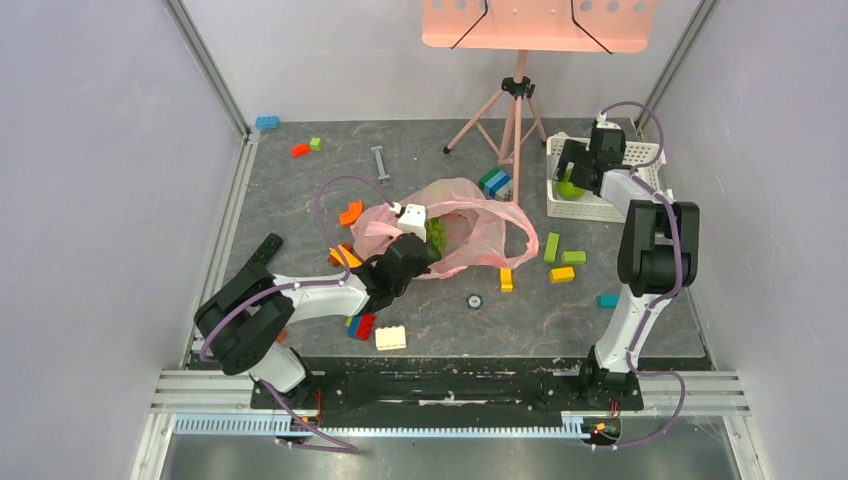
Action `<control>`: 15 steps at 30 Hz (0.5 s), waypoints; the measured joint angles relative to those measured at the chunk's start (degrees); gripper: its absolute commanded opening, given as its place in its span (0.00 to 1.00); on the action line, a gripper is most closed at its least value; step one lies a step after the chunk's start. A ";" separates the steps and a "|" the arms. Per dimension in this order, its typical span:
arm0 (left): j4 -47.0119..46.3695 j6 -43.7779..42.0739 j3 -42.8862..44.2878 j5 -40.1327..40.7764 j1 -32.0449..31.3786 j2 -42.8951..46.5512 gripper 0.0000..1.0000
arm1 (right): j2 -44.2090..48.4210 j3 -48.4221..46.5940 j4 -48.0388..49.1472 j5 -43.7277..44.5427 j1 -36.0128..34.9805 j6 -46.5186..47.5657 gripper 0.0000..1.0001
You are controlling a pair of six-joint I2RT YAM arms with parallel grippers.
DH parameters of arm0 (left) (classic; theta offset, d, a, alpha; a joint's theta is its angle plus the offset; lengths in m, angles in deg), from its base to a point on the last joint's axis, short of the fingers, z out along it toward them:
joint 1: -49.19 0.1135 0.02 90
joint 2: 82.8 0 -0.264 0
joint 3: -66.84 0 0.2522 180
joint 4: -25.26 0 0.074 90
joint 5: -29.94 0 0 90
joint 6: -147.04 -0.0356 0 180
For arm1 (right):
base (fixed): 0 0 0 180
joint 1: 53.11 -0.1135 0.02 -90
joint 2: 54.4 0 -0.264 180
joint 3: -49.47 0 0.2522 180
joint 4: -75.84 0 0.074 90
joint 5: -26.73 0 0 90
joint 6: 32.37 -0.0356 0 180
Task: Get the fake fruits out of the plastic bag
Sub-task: Place the fake fruit in the bin.
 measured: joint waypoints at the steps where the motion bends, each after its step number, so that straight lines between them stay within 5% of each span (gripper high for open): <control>1: 0.00 0.00 0.00 0.04 0.00 0.00 0.14 | 0.28 0.00 -0.39 0.15 0.00 0.09 0.98; 10: 0.02 0.00 0.00 0.09 0.00 0.00 0.14 | 14.14 7.67 5.49 3.45 1.38 -0.72 0.98; 15: 0.02 0.00 0.00 0.28 0.00 0.00 0.15 | 20.24 15.89 15.74 -5.95 5.75 -4.85 0.98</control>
